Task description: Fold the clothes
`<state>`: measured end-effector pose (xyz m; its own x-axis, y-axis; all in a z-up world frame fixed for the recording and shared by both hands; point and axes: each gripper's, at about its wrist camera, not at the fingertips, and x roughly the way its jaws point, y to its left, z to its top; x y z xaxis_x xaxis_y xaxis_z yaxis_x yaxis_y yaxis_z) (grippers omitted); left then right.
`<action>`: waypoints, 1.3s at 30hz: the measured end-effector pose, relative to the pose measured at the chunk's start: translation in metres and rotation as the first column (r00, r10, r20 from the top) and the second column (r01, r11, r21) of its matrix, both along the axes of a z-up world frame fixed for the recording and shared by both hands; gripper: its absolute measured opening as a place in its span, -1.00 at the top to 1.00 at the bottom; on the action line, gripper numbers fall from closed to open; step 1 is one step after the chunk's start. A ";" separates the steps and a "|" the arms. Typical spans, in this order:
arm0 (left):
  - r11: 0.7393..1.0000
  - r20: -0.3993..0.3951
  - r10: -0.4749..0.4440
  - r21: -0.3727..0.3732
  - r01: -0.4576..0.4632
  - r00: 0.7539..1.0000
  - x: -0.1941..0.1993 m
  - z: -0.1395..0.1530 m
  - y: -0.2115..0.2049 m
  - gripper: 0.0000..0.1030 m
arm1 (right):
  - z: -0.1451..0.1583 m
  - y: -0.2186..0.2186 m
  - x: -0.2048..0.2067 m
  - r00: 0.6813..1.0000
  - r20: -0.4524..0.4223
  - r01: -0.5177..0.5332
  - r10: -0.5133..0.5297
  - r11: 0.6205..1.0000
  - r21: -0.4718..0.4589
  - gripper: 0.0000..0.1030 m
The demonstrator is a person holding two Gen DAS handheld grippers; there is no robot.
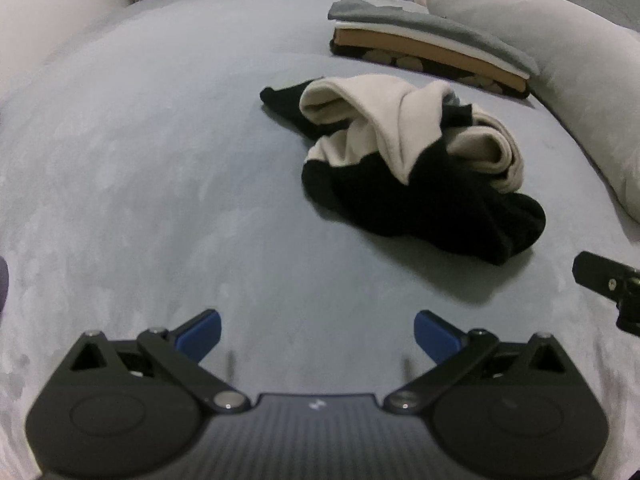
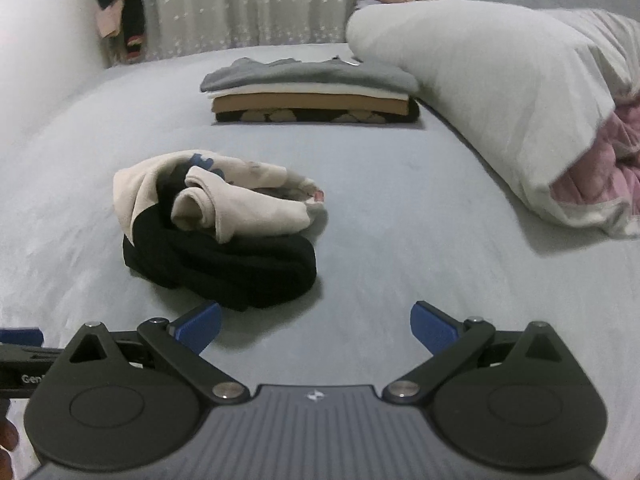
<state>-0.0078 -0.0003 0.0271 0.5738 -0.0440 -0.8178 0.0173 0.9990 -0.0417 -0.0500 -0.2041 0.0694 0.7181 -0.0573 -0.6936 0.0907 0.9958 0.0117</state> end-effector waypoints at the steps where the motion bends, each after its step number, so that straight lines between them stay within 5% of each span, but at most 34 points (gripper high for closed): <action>1: 1.000 0.001 0.002 0.000 -0.002 1.000 0.001 0.001 0.000 -1.00 | 0.002 0.001 0.002 1.000 0.004 -0.008 0.008 1.000 -0.014 -1.00; 27: 1.000 0.031 -0.012 -0.014 0.013 0.999 0.050 0.012 0.001 -1.00 | 0.002 0.015 0.054 0.982 0.017 -0.187 0.189 0.980 -0.059 -0.98; 39: 0.991 0.027 -0.014 -0.131 0.018 1.000 0.080 0.024 0.007 -1.00 | -0.007 0.017 0.071 0.971 -0.005 -0.237 0.237 0.971 -0.002 -0.75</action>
<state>0.0721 0.0063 0.0511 0.5934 -0.1592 -0.7890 0.0359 0.9845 -0.1717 0.0215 -0.1870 0.0626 0.7083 0.1123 -0.6969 -0.1480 0.9889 0.0089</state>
